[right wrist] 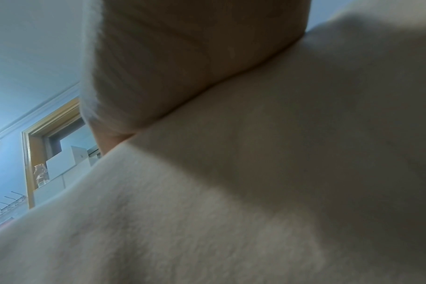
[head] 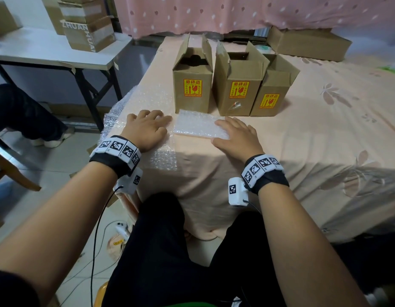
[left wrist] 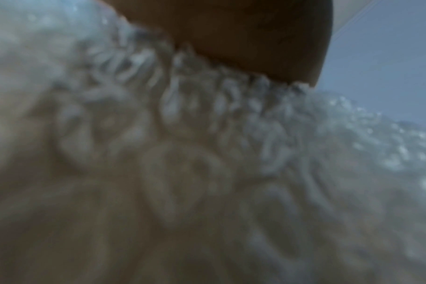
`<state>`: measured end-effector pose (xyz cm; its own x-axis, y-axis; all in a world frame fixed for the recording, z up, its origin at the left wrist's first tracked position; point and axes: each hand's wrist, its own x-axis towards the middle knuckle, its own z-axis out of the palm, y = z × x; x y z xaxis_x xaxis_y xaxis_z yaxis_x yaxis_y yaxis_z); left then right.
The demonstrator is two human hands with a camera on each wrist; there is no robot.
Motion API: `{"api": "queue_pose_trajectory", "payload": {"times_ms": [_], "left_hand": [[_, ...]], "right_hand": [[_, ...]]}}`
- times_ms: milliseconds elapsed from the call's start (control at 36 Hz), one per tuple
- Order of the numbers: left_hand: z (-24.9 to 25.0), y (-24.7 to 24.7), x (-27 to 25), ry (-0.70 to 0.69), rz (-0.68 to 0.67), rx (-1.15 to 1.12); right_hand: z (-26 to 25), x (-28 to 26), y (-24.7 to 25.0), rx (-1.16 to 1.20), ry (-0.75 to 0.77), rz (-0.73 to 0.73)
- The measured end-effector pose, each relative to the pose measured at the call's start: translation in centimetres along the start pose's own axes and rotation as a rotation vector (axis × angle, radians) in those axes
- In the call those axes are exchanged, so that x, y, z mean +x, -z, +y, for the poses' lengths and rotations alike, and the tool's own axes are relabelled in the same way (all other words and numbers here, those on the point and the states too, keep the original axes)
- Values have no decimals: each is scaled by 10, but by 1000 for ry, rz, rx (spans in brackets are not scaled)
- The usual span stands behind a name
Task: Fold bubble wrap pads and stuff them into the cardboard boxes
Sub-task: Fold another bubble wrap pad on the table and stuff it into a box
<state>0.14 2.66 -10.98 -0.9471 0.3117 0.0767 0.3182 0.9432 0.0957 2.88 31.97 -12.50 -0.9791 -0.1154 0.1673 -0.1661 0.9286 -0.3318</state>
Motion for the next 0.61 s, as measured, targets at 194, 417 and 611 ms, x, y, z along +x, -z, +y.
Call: {"api": "queue_pose_trajectory", "payload": {"times_ms": [194,417,611], "left_hand": [[2,1,4,22,-23,-19],[4,2,9,49,-12,-41],[4,1,15,70,5,-67]], "right_hand": [[-1,-1,1,-6,-10,-15],[-2,-1,2,-11,-18,-21],[-2,-2,2,4,-23,-22]]}}
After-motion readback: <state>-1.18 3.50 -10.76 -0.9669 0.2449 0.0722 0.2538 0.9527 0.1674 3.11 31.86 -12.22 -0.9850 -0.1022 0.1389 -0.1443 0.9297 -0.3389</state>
